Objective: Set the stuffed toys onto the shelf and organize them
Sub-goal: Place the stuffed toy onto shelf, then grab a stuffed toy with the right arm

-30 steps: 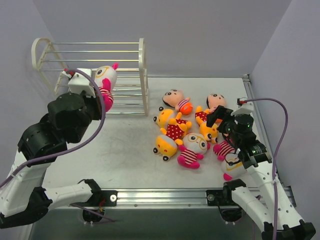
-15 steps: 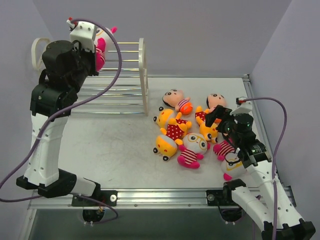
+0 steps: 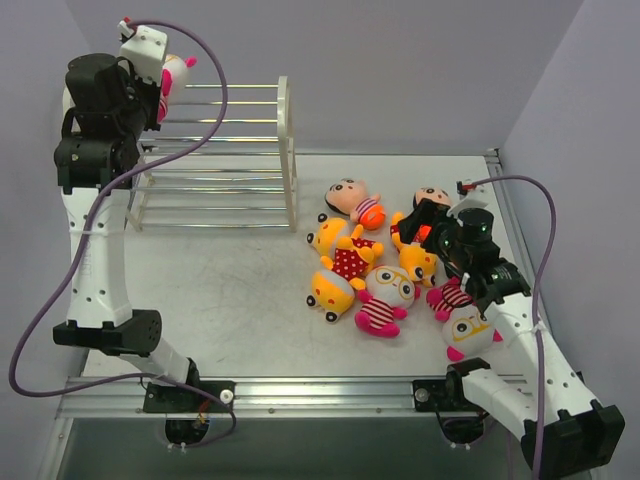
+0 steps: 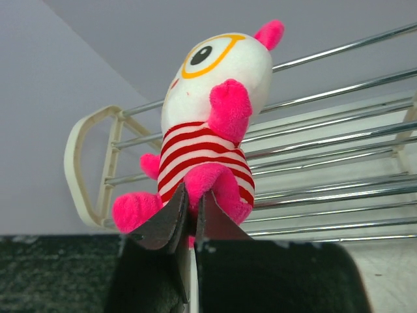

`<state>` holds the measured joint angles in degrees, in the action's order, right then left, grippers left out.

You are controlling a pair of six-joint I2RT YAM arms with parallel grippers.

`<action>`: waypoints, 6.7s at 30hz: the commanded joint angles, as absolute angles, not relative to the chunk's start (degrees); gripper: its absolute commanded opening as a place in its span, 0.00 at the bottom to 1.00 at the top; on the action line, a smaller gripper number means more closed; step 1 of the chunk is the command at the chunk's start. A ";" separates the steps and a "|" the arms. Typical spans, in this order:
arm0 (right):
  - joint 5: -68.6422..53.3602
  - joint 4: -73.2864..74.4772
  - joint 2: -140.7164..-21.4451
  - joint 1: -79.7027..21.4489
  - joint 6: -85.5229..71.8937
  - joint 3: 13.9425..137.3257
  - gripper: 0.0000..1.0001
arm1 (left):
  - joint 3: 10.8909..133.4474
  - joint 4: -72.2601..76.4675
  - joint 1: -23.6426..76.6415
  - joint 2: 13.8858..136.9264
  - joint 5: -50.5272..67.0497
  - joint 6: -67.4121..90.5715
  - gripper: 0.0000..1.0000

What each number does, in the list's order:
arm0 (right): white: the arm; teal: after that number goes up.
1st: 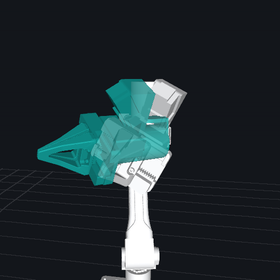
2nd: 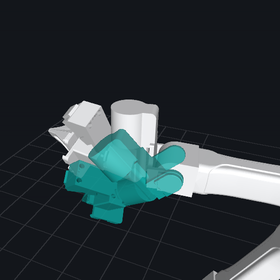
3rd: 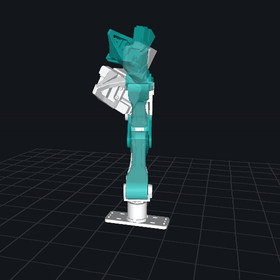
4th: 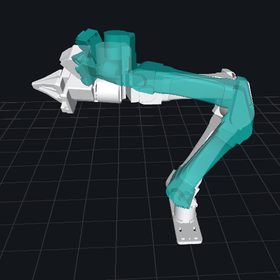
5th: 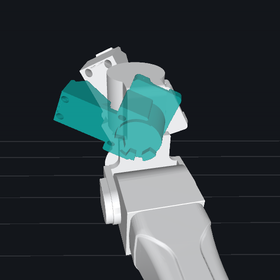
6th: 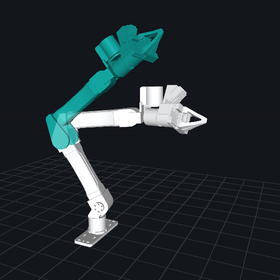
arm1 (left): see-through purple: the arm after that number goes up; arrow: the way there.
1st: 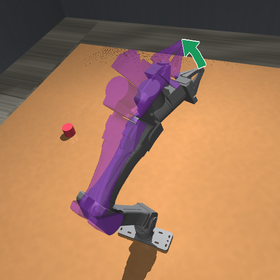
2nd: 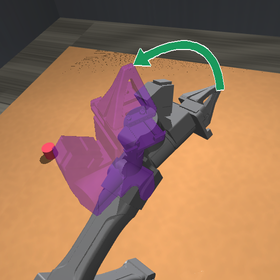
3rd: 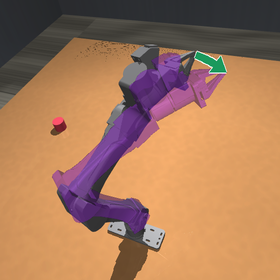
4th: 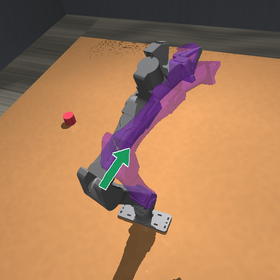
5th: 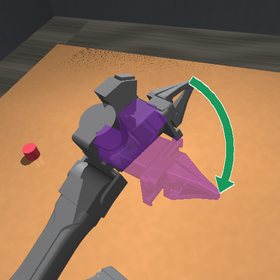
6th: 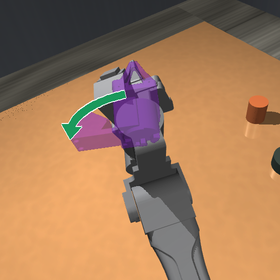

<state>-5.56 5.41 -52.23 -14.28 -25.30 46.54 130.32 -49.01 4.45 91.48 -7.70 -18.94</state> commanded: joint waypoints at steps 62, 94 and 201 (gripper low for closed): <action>-14.24 -6.68 -61.43 -15.56 -25.05 53.79 1.00 | 109.07 -28.74 -7.65 89.03 -2.46 -34.63 0.34; -14.86 -9.32 -59.33 -16.61 -26.19 51.86 1.00 | 112.41 -27.42 -7.56 83.41 -7.45 -10.75 0.81; -6.33 12.74 -44.47 -16.96 -34.98 45.25 0.00 | 70.66 -23.47 65.74 78.76 -20.21 36.30 0.96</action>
